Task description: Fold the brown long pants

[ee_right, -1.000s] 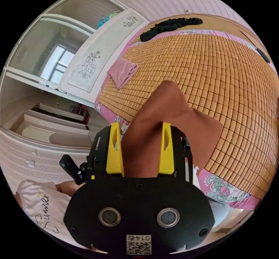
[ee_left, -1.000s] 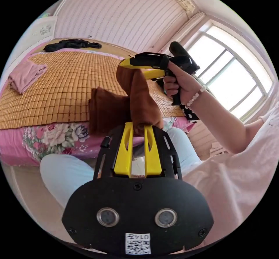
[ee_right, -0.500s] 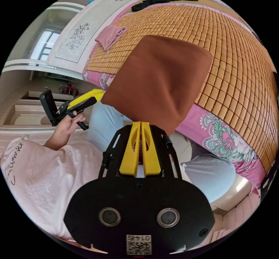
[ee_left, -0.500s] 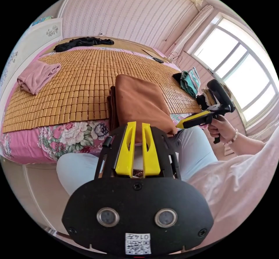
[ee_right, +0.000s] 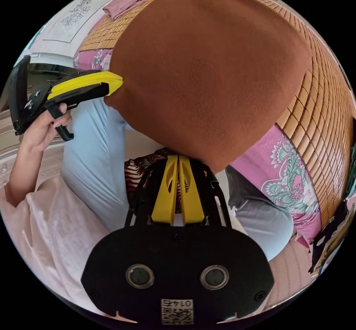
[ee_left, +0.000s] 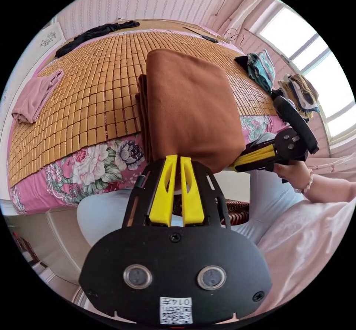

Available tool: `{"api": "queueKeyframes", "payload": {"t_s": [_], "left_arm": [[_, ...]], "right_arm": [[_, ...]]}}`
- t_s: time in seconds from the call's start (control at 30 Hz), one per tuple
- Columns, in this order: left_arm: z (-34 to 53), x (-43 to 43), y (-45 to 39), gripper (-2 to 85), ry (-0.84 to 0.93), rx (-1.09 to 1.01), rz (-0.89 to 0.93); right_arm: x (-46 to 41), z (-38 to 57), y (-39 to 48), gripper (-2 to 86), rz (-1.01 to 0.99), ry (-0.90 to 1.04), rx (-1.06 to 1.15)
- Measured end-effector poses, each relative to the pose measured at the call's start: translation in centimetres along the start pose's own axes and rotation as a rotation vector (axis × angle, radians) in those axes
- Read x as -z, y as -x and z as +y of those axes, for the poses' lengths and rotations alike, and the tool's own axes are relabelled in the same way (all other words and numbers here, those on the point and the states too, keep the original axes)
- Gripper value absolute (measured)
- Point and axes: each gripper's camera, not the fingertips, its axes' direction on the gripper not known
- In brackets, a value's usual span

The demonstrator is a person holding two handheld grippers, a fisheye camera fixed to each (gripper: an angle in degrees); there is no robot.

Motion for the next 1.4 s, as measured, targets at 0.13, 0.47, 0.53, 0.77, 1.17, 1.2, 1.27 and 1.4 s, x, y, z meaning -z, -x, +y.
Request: {"api": "queueKeyframes", "payload": {"t_s": [0.13,0.47,0.53,0.77,1.17,1.2,1.27,1.4], "left_arm": [[0.5,3.4,0.0,5.1,-0.079,-0.006,-0.046],[-4.1,2.4,2.2,12.7,-0.186,0.029,-0.087],[-5.5,0.7,3.7,14.3,-0.137,0.064,-0.058],[-7.5,-4.8,9.3,16.2,-0.055,0.171,0.139],[-8.9,-8.1,12.0,16.7,-0.013,0.144,0.204],[-8.9,-8.1,12.1,16.7,-0.018,0.146,0.209],[-8.7,-8.2,12.5,17.2,-0.043,0.142,0.237],[-8.9,-8.5,12.4,17.9,-0.067,0.075,0.258]], "right_arm": [[5.7,1.5,0.5,-0.7,-0.019,-0.127,0.037],[12.4,-3.4,-2.3,0.5,0.025,-0.294,-0.058],[12.1,-5.4,-2.1,1.3,0.069,-0.259,-0.057],[8.8,-11.1,-1.5,5.1,0.146,0.000,0.086],[7.5,-9.7,-3.3,3.4,0.193,0.116,0.189],[7.6,-8.9,-3.5,3.2,0.191,0.084,0.202],[8.4,-4.0,-5.1,1.6,0.174,-0.102,0.205],[10.4,5.5,-11.0,4.3,-0.043,-0.498,-0.047]]}}
